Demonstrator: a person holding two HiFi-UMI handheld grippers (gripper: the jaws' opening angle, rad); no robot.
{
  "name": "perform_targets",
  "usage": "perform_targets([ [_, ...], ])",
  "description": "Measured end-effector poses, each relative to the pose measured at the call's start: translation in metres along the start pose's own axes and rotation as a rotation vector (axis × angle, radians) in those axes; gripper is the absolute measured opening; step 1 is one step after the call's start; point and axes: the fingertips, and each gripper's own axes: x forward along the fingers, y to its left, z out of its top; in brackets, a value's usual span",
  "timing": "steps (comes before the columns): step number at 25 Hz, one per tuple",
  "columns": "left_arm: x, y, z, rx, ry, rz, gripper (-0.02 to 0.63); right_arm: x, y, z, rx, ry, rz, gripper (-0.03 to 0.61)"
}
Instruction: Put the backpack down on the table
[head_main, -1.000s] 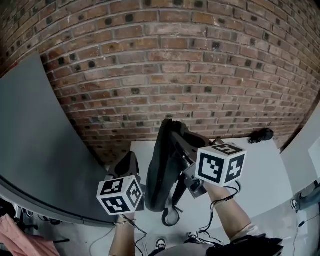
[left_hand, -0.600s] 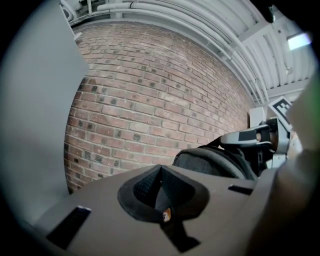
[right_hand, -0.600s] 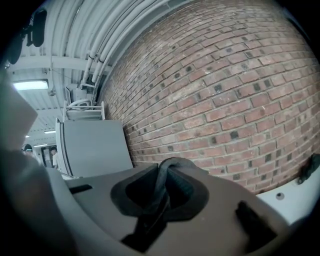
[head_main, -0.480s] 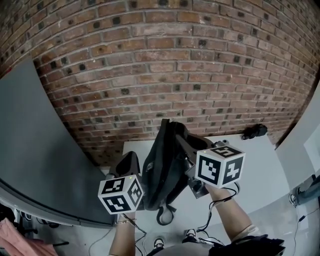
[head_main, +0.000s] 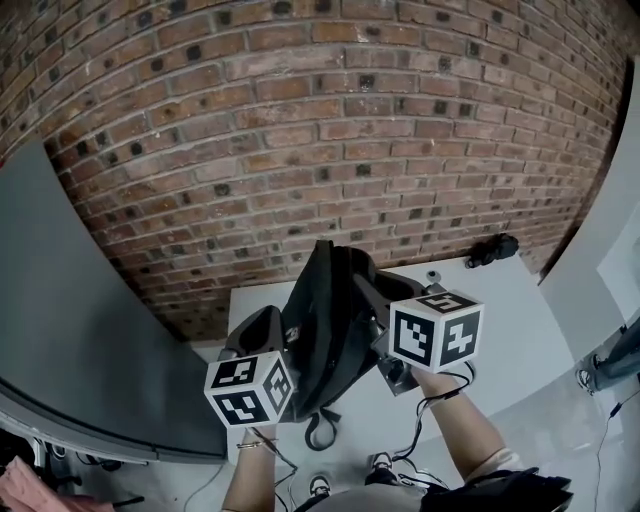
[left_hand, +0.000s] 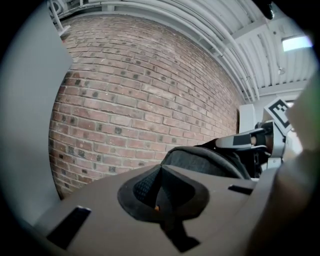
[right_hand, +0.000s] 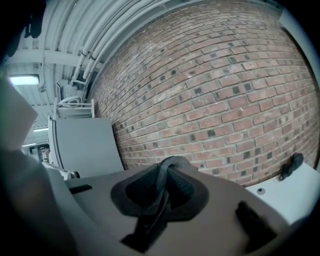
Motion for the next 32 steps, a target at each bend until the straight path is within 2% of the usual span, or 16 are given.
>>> perform_targets([
  [17,0.023,-0.054,-0.026,0.011,0.053,-0.079,0.012,-0.033,-0.050,-0.021,0.055,-0.004,-0.085,0.052],
  [32,0.041,-0.096,-0.040,0.038,0.091,-0.142,0.014,-0.060,-0.095,-0.043,0.047,0.026,-0.192,0.052],
])
